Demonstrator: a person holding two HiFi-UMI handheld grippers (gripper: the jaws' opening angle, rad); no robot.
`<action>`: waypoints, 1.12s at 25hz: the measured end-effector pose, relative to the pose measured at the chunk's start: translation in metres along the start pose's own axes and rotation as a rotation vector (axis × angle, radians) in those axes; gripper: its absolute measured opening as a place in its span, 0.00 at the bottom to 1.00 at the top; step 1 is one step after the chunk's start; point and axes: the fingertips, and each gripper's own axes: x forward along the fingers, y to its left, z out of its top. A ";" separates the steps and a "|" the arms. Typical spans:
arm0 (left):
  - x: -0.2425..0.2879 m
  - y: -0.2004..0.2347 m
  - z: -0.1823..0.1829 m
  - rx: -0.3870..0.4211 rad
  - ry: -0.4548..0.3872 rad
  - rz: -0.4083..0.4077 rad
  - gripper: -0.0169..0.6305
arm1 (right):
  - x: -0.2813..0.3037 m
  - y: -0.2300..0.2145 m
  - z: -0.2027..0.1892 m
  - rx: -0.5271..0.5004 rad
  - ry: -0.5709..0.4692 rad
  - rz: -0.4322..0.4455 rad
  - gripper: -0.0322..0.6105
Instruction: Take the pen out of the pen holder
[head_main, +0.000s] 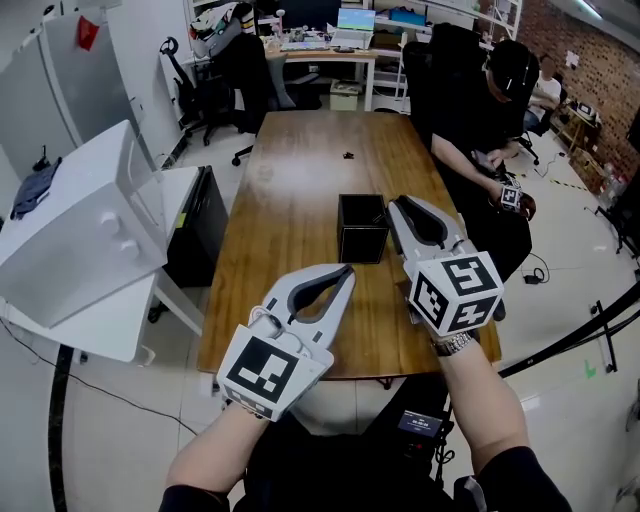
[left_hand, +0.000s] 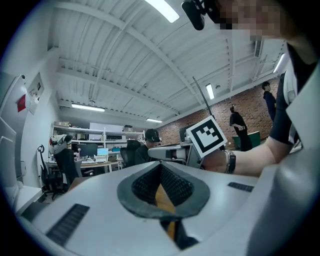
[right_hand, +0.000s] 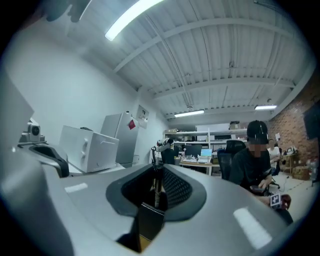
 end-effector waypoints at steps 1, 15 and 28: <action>-0.003 -0.002 0.001 -0.015 0.003 0.004 0.01 | -0.006 0.003 0.007 -0.014 -0.017 -0.001 0.14; -0.057 -0.059 0.021 -0.007 -0.021 -0.006 0.01 | -0.128 0.074 0.071 -0.069 -0.178 0.025 0.14; -0.101 -0.113 0.018 -0.027 -0.008 -0.024 0.01 | -0.204 0.126 0.025 -0.020 -0.101 0.036 0.14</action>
